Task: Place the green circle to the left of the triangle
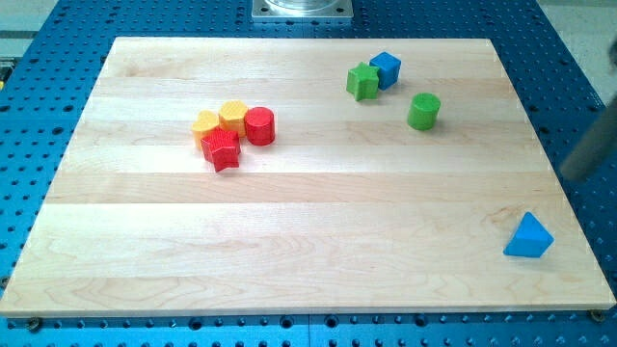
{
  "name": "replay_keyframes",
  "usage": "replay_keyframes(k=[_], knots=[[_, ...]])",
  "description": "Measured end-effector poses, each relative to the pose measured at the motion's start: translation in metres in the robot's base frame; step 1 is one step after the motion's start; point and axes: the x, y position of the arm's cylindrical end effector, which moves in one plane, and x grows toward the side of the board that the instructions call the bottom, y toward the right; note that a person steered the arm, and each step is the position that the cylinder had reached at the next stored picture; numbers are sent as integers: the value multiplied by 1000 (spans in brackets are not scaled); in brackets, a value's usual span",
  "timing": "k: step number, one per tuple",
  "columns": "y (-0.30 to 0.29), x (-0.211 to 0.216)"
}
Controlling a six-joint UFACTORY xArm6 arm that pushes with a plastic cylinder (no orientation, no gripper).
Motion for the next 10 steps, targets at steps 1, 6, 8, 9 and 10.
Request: replay_keyframes(k=[1, 6, 8, 9, 10], knots=[[-2, -64], [-218, -27], [-182, 51], [-182, 77], [-192, 77]])
